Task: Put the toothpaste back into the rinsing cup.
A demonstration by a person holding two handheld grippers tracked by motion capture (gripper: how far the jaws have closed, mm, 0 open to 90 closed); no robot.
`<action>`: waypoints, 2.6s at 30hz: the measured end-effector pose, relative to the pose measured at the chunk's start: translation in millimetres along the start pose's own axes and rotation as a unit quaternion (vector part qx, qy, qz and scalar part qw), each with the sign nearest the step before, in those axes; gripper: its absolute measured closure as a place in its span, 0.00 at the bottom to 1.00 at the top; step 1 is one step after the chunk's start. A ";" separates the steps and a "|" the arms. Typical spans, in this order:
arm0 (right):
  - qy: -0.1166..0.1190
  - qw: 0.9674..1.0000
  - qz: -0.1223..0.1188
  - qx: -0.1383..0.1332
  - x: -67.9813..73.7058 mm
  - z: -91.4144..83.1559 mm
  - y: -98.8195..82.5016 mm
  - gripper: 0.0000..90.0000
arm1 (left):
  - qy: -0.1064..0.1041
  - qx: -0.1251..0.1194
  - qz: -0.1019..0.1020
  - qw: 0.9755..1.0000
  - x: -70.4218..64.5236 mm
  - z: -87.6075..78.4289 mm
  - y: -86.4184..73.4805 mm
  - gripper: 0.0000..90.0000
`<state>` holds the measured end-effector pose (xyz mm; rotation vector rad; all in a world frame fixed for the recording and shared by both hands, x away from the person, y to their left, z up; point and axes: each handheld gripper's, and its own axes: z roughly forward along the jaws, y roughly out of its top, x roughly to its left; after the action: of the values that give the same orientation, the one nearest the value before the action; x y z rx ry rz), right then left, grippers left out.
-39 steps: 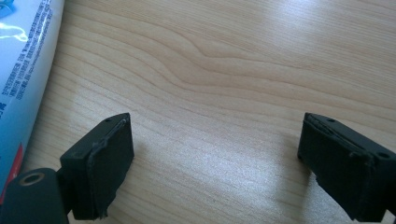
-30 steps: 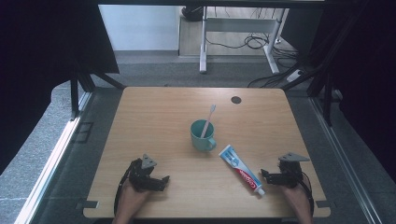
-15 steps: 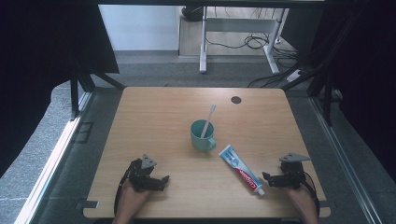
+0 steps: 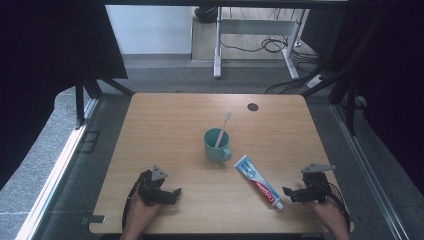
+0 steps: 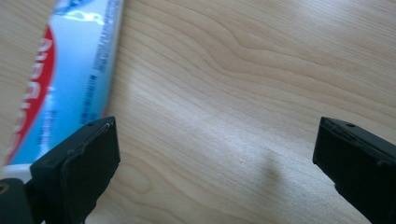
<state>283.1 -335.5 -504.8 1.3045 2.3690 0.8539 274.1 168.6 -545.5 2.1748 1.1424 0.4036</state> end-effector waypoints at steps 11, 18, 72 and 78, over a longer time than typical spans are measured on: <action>0.027 0.999 -0.022 0.042 9.5 -6.2 20.2 0.01 | 0.000 0.000 0.000 1.000 0.1 0.0 0.0 0.00; 0.045 0.996 -0.022 0.072 18.6 -1.9 32.1 0.01 | 0.000 0.000 0.000 1.000 0.1 0.0 0.0 0.00; 0.054 0.948 -0.083 0.302 75.0 82.5 111.3 0.34 | 0.000 0.001 -0.002 1.000 -0.2 -0.1 0.0 0.00; 0.064 0.943 -0.082 0.315 76.2 88.5 113.1 0.47 | 0.000 0.001 -0.002 1.000 -0.3 -0.2 0.0 0.00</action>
<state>362.7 -193.9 -500.8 1.2482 2.9423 0.1209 273.8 168.4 -545.4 2.1738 1.1468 0.4003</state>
